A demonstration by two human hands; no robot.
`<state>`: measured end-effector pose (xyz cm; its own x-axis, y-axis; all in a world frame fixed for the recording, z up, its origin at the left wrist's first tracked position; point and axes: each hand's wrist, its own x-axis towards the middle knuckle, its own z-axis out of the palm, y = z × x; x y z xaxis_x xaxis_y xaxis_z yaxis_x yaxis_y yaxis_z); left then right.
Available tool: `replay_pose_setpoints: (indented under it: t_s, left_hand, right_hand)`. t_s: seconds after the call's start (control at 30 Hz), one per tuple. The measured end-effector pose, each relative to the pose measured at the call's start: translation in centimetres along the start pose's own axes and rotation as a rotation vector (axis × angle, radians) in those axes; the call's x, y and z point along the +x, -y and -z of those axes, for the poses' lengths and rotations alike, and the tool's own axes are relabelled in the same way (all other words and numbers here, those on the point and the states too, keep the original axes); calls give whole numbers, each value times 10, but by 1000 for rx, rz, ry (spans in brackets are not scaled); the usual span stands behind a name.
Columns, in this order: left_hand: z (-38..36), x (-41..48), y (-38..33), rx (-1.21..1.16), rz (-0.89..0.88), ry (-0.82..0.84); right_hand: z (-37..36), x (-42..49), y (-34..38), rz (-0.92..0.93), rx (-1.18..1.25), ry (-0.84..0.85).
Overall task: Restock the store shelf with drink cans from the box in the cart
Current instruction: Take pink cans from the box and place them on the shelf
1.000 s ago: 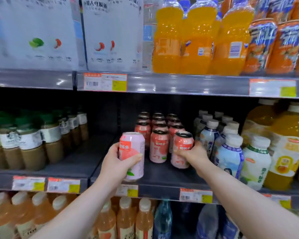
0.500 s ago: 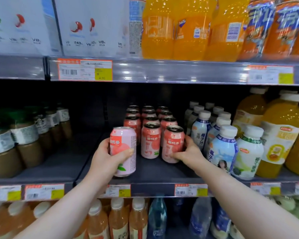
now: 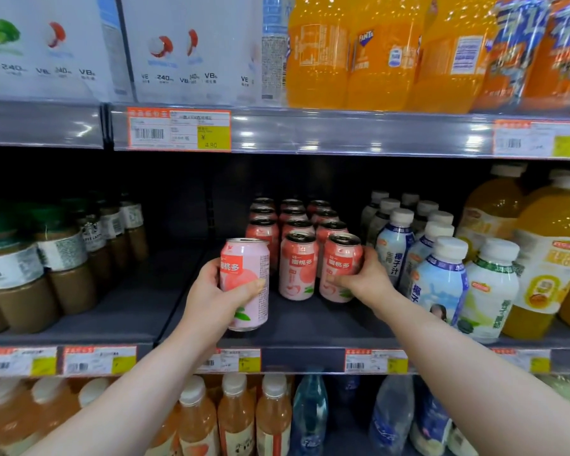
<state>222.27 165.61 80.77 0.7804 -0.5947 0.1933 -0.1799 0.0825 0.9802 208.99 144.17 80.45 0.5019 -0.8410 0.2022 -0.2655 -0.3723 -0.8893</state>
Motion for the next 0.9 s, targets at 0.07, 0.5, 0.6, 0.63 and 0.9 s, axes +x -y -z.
replay_pose_setpoints:
  t_s: [0.07,0.5,0.6,0.63,0.9]
  left_hand:
    - [-1,3,1,1,0,-16]
    - [-44,56,9,204,-27,-98]
    - [-51,58,19,278,-35,-139]
    - [-52,58,21,301,-39,-141]
    - [-36,61,18,385,21,59]
  right_hand:
    - [1,-3,-1,-3,0,1]
    - [12,-38,-10,20,-190,-32]
    - [12,-43,-11,13,-177,2]
    - [12,-45,-11,10,-162,13]
    - [13,-51,-7,-16,-170,10]
